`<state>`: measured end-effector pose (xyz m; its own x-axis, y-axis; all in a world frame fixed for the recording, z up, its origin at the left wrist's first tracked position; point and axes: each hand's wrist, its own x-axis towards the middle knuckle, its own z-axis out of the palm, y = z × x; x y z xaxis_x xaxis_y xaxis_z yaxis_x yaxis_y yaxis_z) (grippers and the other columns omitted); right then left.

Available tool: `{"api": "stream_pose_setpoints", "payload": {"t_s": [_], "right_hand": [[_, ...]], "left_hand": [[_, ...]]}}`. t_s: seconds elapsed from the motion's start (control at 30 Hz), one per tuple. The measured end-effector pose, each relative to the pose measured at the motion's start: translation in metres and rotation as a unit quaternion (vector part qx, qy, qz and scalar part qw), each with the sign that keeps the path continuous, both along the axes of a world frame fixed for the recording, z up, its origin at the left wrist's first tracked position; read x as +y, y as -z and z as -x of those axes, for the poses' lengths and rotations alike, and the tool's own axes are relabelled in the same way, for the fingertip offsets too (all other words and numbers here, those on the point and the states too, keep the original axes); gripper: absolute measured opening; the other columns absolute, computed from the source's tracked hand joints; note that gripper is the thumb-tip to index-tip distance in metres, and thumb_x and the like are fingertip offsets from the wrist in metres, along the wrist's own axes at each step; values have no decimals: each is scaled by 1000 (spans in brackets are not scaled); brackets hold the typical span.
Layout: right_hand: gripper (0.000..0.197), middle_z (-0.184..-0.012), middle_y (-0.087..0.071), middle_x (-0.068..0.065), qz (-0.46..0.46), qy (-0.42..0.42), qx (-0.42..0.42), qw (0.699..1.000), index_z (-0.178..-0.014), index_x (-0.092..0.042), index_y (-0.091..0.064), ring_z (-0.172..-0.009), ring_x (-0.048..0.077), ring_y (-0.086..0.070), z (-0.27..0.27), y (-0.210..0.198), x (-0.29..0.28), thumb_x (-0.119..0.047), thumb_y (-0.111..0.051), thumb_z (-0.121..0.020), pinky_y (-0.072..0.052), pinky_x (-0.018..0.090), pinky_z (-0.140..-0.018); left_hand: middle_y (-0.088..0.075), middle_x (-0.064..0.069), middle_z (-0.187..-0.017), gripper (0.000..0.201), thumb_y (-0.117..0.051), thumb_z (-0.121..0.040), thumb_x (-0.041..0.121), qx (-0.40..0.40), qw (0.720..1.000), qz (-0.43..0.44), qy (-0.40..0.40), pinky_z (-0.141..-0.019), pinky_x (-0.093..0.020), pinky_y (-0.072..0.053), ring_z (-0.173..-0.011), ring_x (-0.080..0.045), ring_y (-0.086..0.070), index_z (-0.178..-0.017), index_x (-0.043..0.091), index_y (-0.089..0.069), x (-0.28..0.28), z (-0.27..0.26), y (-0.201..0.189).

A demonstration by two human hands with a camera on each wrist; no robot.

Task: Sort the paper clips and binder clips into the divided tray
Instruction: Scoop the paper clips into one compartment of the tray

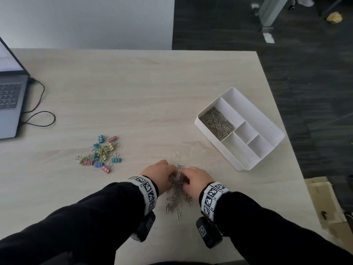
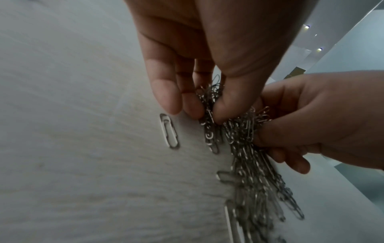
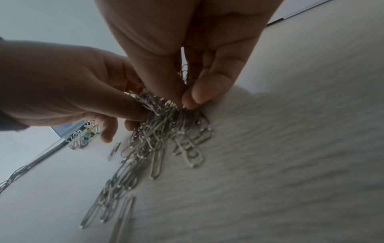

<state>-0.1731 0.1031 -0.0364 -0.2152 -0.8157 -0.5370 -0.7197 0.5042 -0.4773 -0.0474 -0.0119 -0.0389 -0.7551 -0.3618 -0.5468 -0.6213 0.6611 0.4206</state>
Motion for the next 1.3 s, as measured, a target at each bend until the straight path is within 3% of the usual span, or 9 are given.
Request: {"api": "stream_pose_setpoints", "payload": {"t_s": [0.17,0.33,0.4,0.63,0.8,0.97,1.07,1.2,1.3], "right_hand": [[18,-100,-66,5,21,21,-33,999,-96,-15,-67,-95,21,-57,16,-10,6,-11,-60,-80,-43,28,-81],[12,-74,-61,-9,60,106,-79,989,-84,-19,-68,-54,1,-53,39,-29,1,-10,-62,-80,-47,23,-61],[12,-70,-63,-8,81,151,-88,981,-80,-23,-65,-50,7,-58,53,-40,-7,-11,-62,-81,-52,26,-53],[11,-75,-70,1,148,302,-49,941,-84,-24,-62,-52,17,-64,114,-63,-51,-13,-61,-86,-58,34,-58],[15,-89,-69,-4,102,291,-6,951,-97,-29,-64,-57,20,-69,142,-62,-58,-19,-61,-87,-49,23,-49],[29,-116,-64,-12,108,265,3,958,-115,-34,-63,-78,12,-67,151,-55,-33,-25,-62,-87,-57,39,-84],[20,-107,-64,-10,129,286,-18,949,-108,-30,-65,-81,10,-62,151,-57,-13,-23,-62,-90,-57,35,-81],[16,-96,-61,-17,109,262,-19,959,-106,-27,-66,-83,-3,-55,150,-56,11,-26,-60,-92,-40,12,-69],[10,-81,-58,-20,114,271,-33,955,-97,-25,-67,-77,2,-56,147,-49,23,-25,-60,-90,-40,12,-64]], "left_hand": [[-53,4,-97,21,-64,-79,23,15,999,-23,-21,-82,-28,-46,-91,-17,-56,-99,24,-67,-9,3,-1],[-53,9,-89,13,-65,-77,22,11,999,-29,-22,-81,-25,-46,-86,-13,-54,-89,27,-68,-16,5,-7],[-53,9,-90,14,-64,-78,23,10,999,-25,-21,-82,-25,-47,-86,-12,-53,-91,27,-68,-19,7,-10],[-61,6,-97,16,-62,-80,23,2,1000,-18,-26,-83,-25,-49,-92,-14,-59,-94,26,-69,-29,15,-24],[-62,7,-92,15,-62,-79,19,23,999,-21,-41,-78,-22,-47,-85,-12,-57,-91,23,-70,-34,30,-34],[-68,4,-85,11,-60,-78,14,64,988,-83,-114,-61,-30,-59,-60,-17,-67,-79,22,-68,-41,69,-52],[-66,5,-76,7,-62,-78,13,105,977,-104,-154,-48,-24,-54,-54,-17,-70,-77,19,-67,-47,102,-60],[-62,8,-72,10,-66,-79,13,156,964,-115,-181,-52,-30,-55,-51,-16,-69,-73,20,-64,-54,151,-72],[-66,4,-72,13,-71,-78,16,190,954,-109,-202,-48,-24,-49,-55,-19,-69,-72,22,-62,-57,179,-76]]}}
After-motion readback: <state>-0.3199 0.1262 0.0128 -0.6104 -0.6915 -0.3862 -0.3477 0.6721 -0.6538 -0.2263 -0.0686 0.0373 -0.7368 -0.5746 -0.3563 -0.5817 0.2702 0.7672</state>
